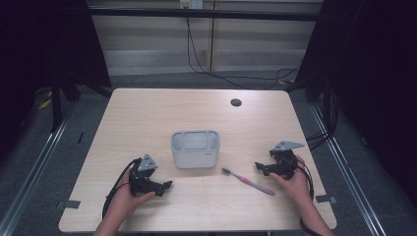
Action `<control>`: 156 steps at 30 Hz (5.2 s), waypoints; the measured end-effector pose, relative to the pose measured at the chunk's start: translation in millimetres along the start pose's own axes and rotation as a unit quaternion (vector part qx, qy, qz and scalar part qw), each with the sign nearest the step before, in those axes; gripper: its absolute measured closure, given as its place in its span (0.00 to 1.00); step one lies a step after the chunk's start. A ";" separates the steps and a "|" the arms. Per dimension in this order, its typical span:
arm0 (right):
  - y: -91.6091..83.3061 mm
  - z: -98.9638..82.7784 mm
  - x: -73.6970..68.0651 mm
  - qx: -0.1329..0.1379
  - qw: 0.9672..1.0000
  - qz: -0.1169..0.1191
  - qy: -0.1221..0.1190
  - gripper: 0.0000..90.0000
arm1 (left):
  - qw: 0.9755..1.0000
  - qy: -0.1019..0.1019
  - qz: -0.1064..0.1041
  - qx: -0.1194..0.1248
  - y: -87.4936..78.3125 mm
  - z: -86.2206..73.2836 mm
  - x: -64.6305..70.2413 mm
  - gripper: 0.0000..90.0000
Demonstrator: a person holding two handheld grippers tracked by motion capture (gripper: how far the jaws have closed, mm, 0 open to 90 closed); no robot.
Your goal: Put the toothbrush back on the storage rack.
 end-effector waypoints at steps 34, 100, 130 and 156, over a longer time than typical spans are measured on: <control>-24.3 17.4 -20.3 -0.035 0.998 0.052 -0.005 0.29 | 1.000 0.000 0.000 -0.001 -0.1 0.0 -0.1 0.08; -2.3 49.9 -96.6 -0.209 0.962 0.109 -0.138 0.92 | 1.000 0.001 0.000 -0.001 -0.1 0.0 -0.1 0.08; -25.8 57.7 -73.9 -0.112 0.981 0.137 -0.079 0.93 | 1.000 0.003 0.001 -0.003 -0.4 -0.1 -0.3 0.08; -56.6 64.1 -55.9 0.010 0.979 0.198 -0.037 0.93 | 1.000 0.000 0.000 0.000 0.0 0.0 0.0 0.08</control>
Point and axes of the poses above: each handheld gripper's, and its own axes: y roughly forward along the jaws, z roughly out of its top, x roughly to its right, the point moved 3 cm from there along y, roughly forward along the jaws, and after that the axes turned 15 degrees about -x, right-handed, at the moved point
